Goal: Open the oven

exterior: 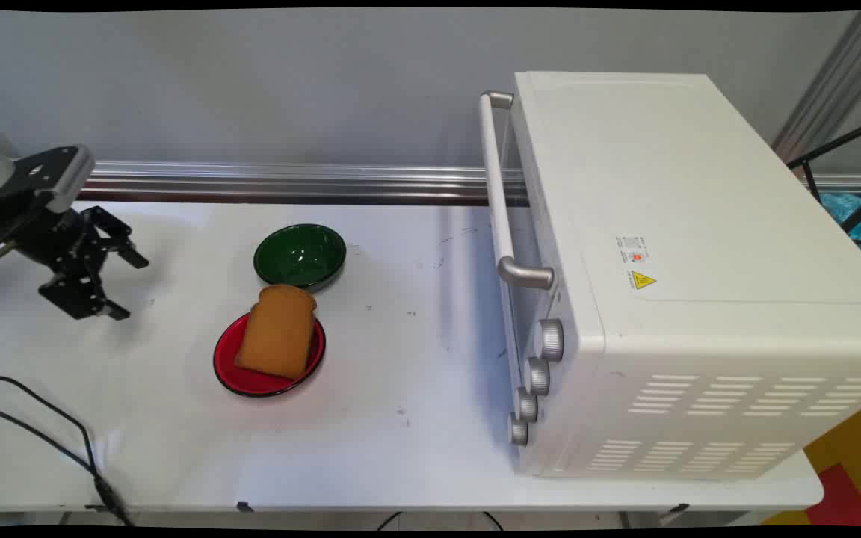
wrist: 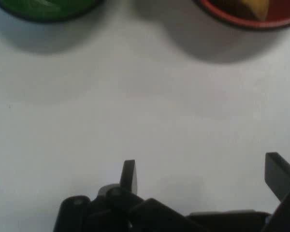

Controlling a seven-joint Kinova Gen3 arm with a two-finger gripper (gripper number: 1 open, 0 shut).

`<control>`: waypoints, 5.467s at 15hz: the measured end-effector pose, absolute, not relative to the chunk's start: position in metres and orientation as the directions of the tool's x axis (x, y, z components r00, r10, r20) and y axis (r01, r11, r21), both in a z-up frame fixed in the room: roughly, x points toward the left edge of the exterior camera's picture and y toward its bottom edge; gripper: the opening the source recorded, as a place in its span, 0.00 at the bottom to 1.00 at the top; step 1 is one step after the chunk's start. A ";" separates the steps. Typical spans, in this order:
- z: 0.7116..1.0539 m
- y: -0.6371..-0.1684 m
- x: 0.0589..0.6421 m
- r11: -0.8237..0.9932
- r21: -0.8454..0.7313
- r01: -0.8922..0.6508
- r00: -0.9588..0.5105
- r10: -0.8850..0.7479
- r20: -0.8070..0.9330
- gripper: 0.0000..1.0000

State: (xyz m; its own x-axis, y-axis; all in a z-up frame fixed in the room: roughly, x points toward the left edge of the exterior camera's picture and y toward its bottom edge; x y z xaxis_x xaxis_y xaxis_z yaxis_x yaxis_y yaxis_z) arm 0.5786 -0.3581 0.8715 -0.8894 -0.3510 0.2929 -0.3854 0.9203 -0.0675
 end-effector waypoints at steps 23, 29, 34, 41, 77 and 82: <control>1.014 -0.504 0.285 0.936 -0.090 -0.339 -0.687 -0.181 0.704 1.00; 1.031 -0.539 0.252 0.935 -0.068 -0.347 -0.678 -0.200 0.707 1.00; 1.036 -0.559 0.235 0.943 -0.033 -0.330 -0.695 -0.220 0.684 1.00; 1.034 -0.571 0.226 0.951 -0.008 -0.308 -0.721 -0.228 0.654 0.00; 0.978 -0.541 0.274 0.942 0.060 -0.331 -0.767 -0.306 0.564 0.00; 0.958 -0.534 0.296 0.939 0.050 -0.340 -0.775 -0.310 0.550 0.00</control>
State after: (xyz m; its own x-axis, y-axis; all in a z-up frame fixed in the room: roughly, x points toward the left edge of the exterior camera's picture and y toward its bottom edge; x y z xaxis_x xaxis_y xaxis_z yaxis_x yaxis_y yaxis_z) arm 0.2957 -0.5342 0.9583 -0.7754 -0.3100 0.5502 -0.3399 0.9391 0.0502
